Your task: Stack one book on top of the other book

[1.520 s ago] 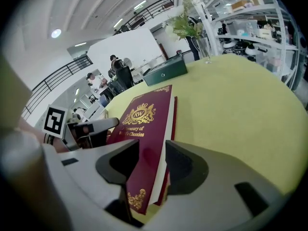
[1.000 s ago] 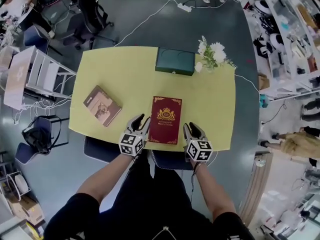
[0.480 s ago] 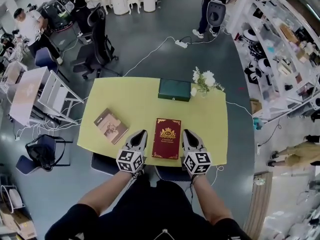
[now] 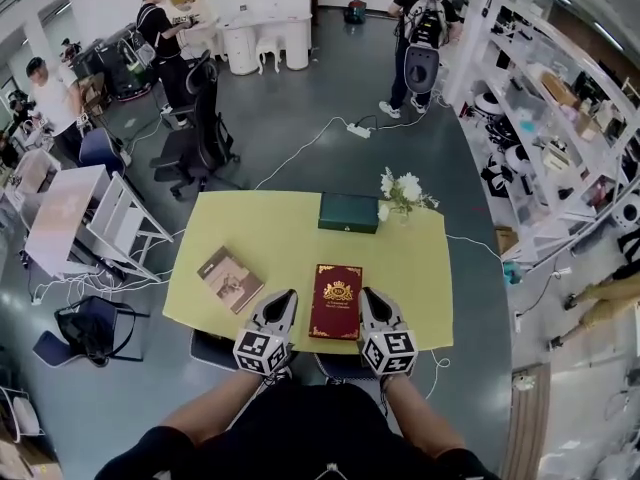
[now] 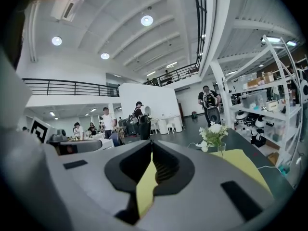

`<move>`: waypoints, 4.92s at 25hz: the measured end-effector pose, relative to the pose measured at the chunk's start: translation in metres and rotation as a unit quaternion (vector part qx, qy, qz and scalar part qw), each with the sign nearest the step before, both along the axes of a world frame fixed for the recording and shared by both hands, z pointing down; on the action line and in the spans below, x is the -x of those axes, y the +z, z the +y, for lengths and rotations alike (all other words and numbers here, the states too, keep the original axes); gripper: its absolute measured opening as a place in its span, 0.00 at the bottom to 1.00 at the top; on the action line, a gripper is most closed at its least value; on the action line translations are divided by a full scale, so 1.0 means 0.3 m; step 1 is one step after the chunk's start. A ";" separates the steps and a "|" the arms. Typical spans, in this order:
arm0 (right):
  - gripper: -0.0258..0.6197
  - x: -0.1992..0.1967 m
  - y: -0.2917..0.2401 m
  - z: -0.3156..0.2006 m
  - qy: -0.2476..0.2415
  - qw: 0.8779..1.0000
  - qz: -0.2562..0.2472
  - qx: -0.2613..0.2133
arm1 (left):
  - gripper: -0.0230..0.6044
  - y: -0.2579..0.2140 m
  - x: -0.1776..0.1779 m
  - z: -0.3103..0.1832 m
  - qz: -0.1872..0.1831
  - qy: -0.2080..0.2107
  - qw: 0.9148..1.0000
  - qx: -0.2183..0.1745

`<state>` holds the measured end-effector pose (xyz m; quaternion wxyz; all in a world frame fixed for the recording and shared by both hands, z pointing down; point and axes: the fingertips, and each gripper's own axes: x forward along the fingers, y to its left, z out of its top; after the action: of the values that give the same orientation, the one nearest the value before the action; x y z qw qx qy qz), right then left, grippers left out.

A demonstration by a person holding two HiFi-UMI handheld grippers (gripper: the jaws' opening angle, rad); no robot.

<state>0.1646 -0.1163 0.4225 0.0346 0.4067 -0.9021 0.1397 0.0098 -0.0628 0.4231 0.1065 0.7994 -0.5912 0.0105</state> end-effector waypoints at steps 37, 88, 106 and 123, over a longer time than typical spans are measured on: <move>0.07 -0.005 0.246 -0.062 -0.063 0.995 -0.040 0.067 | 0.05 0.146 0.033 0.001 -0.083 -0.081 0.993 0.022; 0.07 1.131 0.544 0.058 0.121 0.976 -0.004 0.180 | 0.05 0.432 1.285 -0.051 -0.047 0.059 0.993 0.092; 0.22 1.238 1.014 0.035 0.111 0.956 0.019 0.272 | 0.27 0.902 1.371 -0.243 -0.105 0.110 0.966 0.211; 0.35 1.292 1.286 0.084 0.121 0.923 0.019 0.365 | 0.36 1.308 1.459 -0.310 -0.089 0.147 0.912 0.371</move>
<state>-0.2230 -0.0910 0.8085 0.1806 0.4746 -0.7318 0.4546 -0.4279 -0.1559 0.8156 0.3398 0.7757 -0.4276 0.3162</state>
